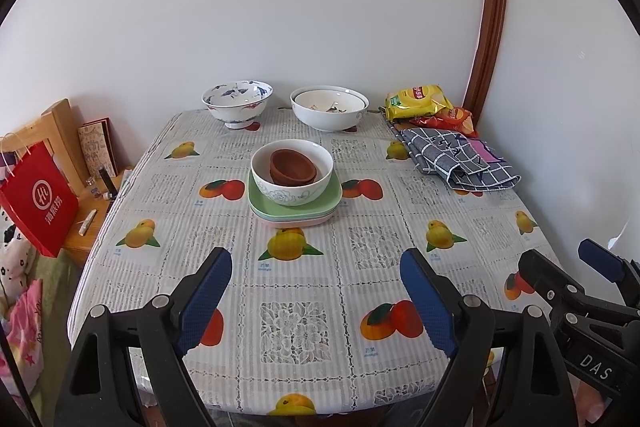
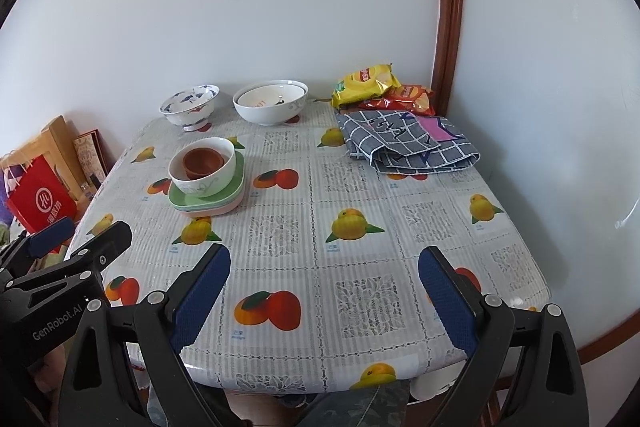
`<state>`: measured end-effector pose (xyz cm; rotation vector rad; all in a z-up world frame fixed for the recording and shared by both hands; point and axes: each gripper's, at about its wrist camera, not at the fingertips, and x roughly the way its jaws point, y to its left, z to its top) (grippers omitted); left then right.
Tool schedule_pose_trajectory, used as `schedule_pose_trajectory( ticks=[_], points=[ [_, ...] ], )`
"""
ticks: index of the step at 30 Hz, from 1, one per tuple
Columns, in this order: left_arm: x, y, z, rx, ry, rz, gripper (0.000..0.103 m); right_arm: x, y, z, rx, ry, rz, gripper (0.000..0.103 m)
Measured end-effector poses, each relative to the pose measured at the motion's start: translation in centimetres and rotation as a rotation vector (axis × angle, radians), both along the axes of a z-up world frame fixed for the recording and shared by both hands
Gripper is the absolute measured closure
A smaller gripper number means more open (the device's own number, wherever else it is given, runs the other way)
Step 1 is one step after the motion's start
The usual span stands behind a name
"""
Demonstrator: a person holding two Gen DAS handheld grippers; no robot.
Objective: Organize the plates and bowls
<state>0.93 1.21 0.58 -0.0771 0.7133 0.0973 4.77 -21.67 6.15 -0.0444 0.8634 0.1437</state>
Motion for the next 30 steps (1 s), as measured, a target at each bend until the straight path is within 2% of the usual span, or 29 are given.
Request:
schedule_pose_trajectory(
  ticks=[30],
  points=[
    [-0.01,0.53,-0.25,0.005,0.005,0.012,0.017,0.07,0.36,0.02,0.006,0.002,0.011,0.009]
  ],
)
